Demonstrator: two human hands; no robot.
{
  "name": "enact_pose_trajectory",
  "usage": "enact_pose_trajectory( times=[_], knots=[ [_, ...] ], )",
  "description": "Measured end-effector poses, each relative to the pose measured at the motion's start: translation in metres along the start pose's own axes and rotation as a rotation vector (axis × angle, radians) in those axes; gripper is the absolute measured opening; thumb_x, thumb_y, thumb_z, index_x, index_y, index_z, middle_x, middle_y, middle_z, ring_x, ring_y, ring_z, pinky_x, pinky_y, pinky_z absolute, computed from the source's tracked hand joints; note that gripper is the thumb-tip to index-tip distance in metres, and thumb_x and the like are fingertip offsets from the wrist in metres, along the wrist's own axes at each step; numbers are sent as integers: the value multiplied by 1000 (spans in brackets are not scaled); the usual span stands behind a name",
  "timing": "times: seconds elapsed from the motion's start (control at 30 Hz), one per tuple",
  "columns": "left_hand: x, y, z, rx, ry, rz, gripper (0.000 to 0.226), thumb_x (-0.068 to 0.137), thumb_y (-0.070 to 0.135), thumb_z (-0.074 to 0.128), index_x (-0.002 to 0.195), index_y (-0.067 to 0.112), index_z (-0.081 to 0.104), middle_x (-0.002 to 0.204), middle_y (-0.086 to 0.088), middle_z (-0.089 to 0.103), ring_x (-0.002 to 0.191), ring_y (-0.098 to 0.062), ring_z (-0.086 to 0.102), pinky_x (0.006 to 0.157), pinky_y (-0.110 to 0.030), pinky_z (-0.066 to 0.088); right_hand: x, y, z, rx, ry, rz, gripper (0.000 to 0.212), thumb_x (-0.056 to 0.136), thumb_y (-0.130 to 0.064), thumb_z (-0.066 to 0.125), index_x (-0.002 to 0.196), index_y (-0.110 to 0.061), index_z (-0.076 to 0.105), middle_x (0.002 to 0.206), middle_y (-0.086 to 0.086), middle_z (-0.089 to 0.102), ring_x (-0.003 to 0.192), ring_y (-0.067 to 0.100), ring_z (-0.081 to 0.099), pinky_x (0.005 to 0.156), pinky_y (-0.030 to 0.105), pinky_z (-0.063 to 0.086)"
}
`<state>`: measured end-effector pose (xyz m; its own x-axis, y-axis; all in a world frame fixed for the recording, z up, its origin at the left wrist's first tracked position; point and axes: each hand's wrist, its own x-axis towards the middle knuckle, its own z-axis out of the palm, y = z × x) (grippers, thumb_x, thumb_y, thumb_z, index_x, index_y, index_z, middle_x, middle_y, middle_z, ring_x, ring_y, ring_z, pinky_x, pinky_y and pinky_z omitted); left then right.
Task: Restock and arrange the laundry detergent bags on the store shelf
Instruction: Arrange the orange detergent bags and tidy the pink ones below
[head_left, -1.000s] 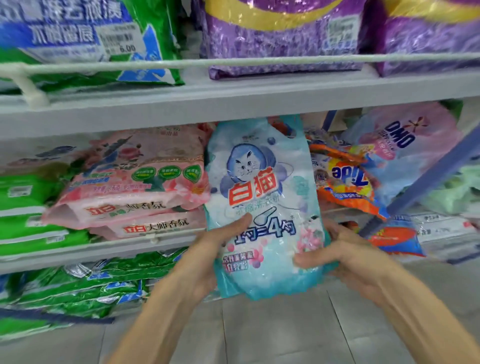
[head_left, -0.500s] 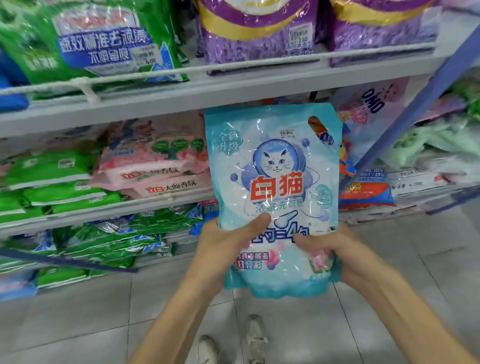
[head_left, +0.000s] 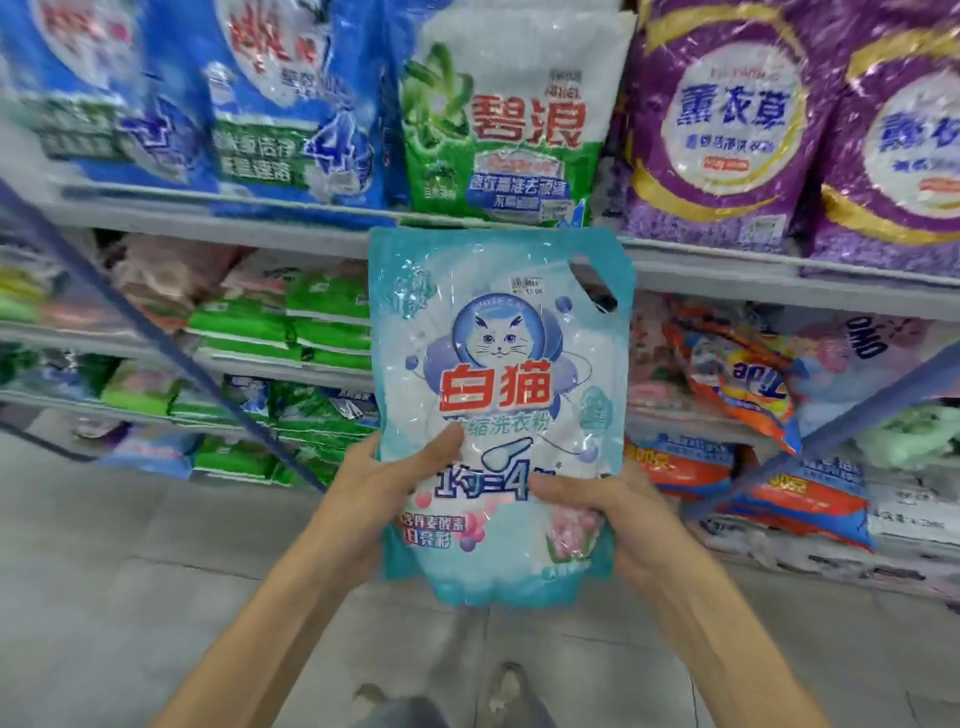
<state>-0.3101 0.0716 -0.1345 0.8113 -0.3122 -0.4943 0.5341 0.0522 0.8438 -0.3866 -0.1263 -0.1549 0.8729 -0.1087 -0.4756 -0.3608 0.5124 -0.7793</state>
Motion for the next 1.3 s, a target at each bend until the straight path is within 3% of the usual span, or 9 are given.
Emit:
enact_pose_trajectory(
  times=[0.17,0.27,0.47,0.63,0.73,0.83,1.0,1.2,1.3],
  knots=[
    [-21,38,-82,-15,64,140,43,71,17,74,112,5,70,98,-16,78,78,-27,77,62,-34,62,33,-3,85,-100,-161,3,51,54,3,83,103,-9,79,109,22,76,98,41,74,90,53,59],
    [-32,69,-136,3,82,259,40,75,18,70,114,6,69,100,-14,79,80,-26,77,63,-32,61,54,-1,152,-137,-225,-16,69,51,-8,93,116,-5,73,112,21,76,99,38,75,84,49,62],
    [-45,133,-263,47,200,401,46,74,27,74,116,11,68,104,-12,78,89,-31,77,76,-42,63,89,4,302,-168,-374,-136,46,64,3,84,107,-9,74,100,14,79,82,25,78,64,31,62],
    [-54,176,-371,-9,260,471,44,75,23,77,116,12,68,104,-13,78,90,-34,76,74,-43,63,117,27,421,-186,-467,-168,54,70,0,81,122,-7,70,117,20,74,105,40,73,91,53,59],
    [-54,192,-410,-47,269,484,38,76,17,77,113,13,69,102,-14,78,87,-34,77,69,-42,63,128,35,470,-187,-461,-160,61,64,-2,81,124,-5,69,117,22,74,106,44,72,96,59,56],
    [-48,210,-456,-116,299,499,36,77,12,78,112,12,71,102,-15,78,86,-35,77,69,-43,63,142,40,521,-218,-468,-162,43,67,5,82,109,-6,76,113,23,75,101,43,74,88,53,61],
    [-21,238,-523,-203,334,477,37,79,8,79,115,10,72,104,-19,77,89,-40,76,76,-51,63,177,48,591,-257,-454,-176,35,74,6,78,107,-7,78,112,23,75,103,44,73,98,59,54],
    [23,295,-592,-170,281,514,39,70,12,82,109,9,75,101,-19,77,85,-37,77,69,-44,64,229,45,663,-234,-371,-238,38,64,1,81,101,-6,78,102,19,78,88,36,77,76,46,64],
    [45,324,-617,-155,238,528,39,68,13,82,106,10,76,103,-19,77,85,-36,77,68,-42,63,250,36,692,-227,-360,-277,48,63,-3,83,110,-3,74,102,20,78,90,40,76,81,49,62]
  ],
)
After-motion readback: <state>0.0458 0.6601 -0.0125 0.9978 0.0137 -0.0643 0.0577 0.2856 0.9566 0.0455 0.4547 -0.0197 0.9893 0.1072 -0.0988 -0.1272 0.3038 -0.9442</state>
